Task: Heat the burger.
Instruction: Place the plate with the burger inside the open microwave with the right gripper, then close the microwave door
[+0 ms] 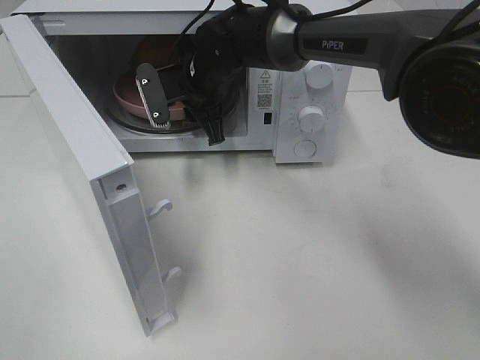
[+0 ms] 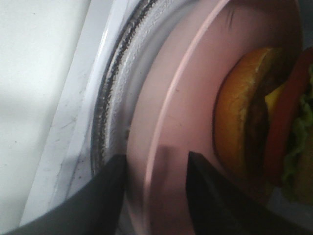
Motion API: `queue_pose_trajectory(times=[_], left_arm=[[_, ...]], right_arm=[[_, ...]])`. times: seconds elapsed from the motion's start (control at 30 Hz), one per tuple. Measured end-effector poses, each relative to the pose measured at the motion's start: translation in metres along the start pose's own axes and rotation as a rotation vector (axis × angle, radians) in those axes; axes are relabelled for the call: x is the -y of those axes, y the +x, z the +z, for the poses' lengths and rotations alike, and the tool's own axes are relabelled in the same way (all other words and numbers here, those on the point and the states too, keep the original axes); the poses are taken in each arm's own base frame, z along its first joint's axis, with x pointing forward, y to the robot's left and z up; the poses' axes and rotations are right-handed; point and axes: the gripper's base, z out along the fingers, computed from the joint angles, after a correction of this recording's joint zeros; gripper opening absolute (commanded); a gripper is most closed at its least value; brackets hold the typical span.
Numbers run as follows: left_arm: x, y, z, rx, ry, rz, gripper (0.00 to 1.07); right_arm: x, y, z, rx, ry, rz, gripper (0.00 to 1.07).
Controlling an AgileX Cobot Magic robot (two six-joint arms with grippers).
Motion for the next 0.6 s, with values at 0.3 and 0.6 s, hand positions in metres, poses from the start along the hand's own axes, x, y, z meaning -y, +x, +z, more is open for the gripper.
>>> queue_pose_trajectory(times=[0.3,0.6], left_arm=[[0.000,0.000,0.000,0.000,0.000,0.000,0.98],[0.000,0.000,0.000,0.000,0.000,0.000,0.98]], right_arm=[[-0.007,-0.007,-0.010,0.009,-0.016,0.002,0.53],[-0.016,-0.004,-0.031,0.020,-0.009,-0.004,0.56]])
